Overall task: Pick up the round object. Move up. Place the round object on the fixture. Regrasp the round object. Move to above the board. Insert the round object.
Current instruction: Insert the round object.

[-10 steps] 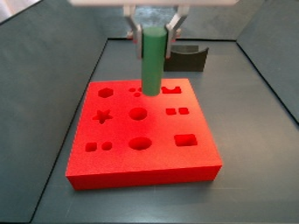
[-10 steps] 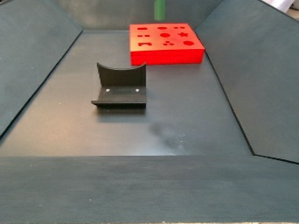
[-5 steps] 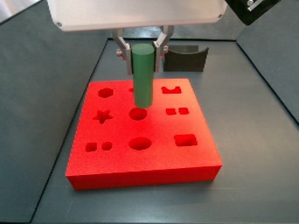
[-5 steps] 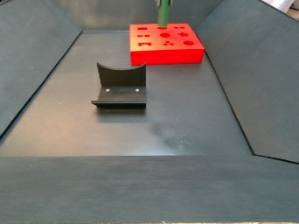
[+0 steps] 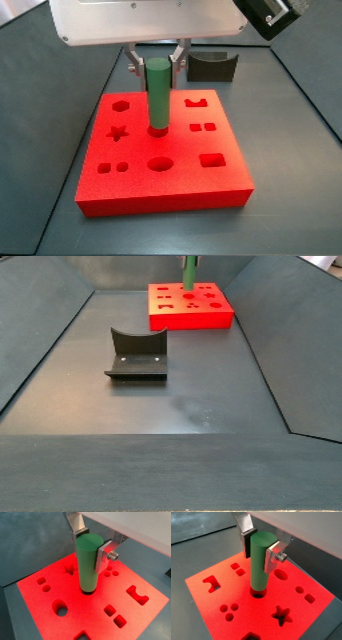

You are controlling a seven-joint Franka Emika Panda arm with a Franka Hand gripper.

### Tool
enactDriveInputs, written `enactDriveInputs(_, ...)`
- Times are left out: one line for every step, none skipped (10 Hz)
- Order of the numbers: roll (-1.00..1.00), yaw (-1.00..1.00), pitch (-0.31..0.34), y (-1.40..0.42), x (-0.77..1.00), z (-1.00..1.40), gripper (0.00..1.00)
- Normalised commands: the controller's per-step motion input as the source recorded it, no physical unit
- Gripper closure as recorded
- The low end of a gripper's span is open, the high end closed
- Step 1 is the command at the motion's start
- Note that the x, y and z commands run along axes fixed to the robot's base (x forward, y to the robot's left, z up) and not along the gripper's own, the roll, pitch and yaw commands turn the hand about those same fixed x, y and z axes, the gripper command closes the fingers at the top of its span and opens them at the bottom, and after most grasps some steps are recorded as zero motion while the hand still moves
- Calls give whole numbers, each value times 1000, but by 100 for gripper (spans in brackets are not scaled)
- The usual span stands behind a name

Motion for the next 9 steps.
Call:
enactDriveInputs(0,17,-61,0,0,-126,100)
enactDriveInputs(0,20,-79,0,0,-200,100)
enactDriveInputs(0,49,-81,0,0,-249,100)
enactDriveInputs(0,69,-83,0,0,-254,100)
enactDriveInputs(0,77,-86,0,0,-249,100)
enactDriveInputs(0,74,-80,0,0,-211,100)
enactDriveInputs(0,74,-63,0,0,-151,100)
enactDriveInputs(0,66,-63,6,0,-137,100)
enactDriveInputs(0,54,-66,3,0,-131,100)
